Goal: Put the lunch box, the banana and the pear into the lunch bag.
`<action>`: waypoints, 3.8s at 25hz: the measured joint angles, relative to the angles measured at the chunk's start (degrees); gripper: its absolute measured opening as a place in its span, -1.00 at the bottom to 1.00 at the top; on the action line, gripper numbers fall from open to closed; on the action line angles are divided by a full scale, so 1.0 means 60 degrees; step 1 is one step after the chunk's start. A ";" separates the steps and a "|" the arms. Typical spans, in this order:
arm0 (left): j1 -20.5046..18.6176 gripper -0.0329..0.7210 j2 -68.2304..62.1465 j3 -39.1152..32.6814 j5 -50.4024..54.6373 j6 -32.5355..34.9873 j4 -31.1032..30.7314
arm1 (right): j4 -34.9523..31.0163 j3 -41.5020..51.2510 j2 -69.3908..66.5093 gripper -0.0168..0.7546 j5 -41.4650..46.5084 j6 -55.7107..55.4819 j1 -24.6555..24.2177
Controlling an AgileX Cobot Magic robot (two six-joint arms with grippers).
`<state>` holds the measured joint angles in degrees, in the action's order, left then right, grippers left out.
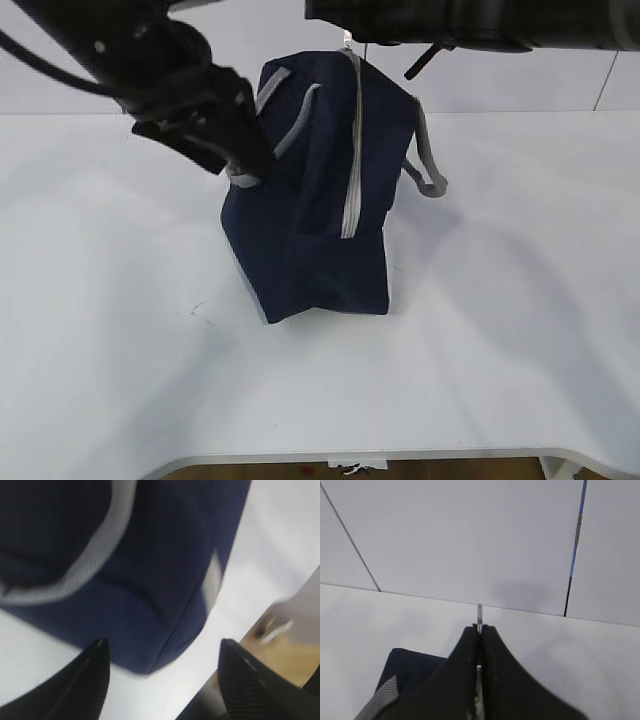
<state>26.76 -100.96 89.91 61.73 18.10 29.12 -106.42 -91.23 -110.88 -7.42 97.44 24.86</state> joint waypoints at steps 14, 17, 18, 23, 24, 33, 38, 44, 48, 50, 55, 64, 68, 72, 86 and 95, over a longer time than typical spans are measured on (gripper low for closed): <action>0.0593 0.34 -0.0634 0.0160 -0.2947 -0.0407 0.1740 | 0.0035 0.0000 0.0000 -0.95 0.0394 0.0000 0.0000; 0.0681 0.34 -0.0835 0.0160 -0.3441 -0.0413 0.1740 | 0.0035 0.0000 0.0000 -0.95 0.0394 0.0000 0.0000; 0.0681 0.34 -0.0835 0.0160 -0.3441 -0.0413 0.1740 | 0.0035 0.0000 0.0000 -0.95 0.0394 -0.0007 0.0000; 0.0698 0.05 -0.1343 0.0175 -0.3649 -0.0428 0.1678 | 0.0040 0.0000 0.0000 -0.95 0.0394 -0.0007 0.0000; 0.0698 0.05 -0.1343 0.0175 -0.3649 -0.0428 0.1678 | 0.0040 0.0000 0.0000 -0.95 0.0394 -0.0007 0.0000; 0.0698 -0.91 -0.1077 0.0330 -0.3031 -0.0057 -0.0513 | 0.0056 0.0000 0.0000 -0.95 0.0099 0.0072 0.0000; 0.0698 -0.92 -0.1056 0.0947 -0.1812 0.2112 -0.1451 | 0.0056 0.0000 0.0000 -0.95 0.0099 0.0087 0.0014; 0.0698 -0.92 -0.1056 0.1422 -0.0485 0.3140 -0.1963 | 0.0056 0.0000 0.0000 -0.95 0.0135 0.0087 0.0035; 0.0679 -0.92 -0.1056 0.1893 0.0406 0.3281 -0.2392 | 0.0038 0.0000 0.0000 -0.95 0.0135 0.0144 0.0035; 0.0679 -0.92 -0.1056 0.2079 0.0778 0.3296 -0.2452 | 0.0038 0.0000 0.0000 -0.95 0.0135 0.0162 0.0035; 0.0679 -0.92 -0.1056 0.2350 0.1003 0.3296 -0.2550 | 0.0024 0.0000 -0.0065 -0.95 -0.0144 0.0302 0.0035; 0.0342 -0.93 -0.0303 0.2347 0.1247 0.3318 -0.2593 | 0.0001 0.0000 -0.0408 -0.95 -0.0485 0.0394 -0.0159; 0.0128 -0.93 -0.0087 0.2347 0.1269 0.3318 -0.2593 | -0.0017 -0.0005 -0.0533 -0.95 -0.0447 0.0394 -0.0225; -0.0201 -0.93 0.0043 0.2347 0.1292 0.3318 -0.2538 | -0.0017 -0.0005 -0.0759 -0.95 -0.0405 0.0377 -0.0319; -0.0210 -0.93 -0.0988 0.2352 0.1404 0.3212 -0.2107 | -0.0002 -0.0005 -0.0958 -0.95 -0.0337 0.0377 -0.0522; -0.0210 -0.42 -0.1329 0.2410 0.1501 0.1433 -0.2107 | -0.0002 -0.0005 -0.1038 -0.95 -0.0303 0.0310 -0.0522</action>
<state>25.50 -108.93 104.38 70.73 26.70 16.48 -106.43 -91.26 -117.11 -9.24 99.30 21.73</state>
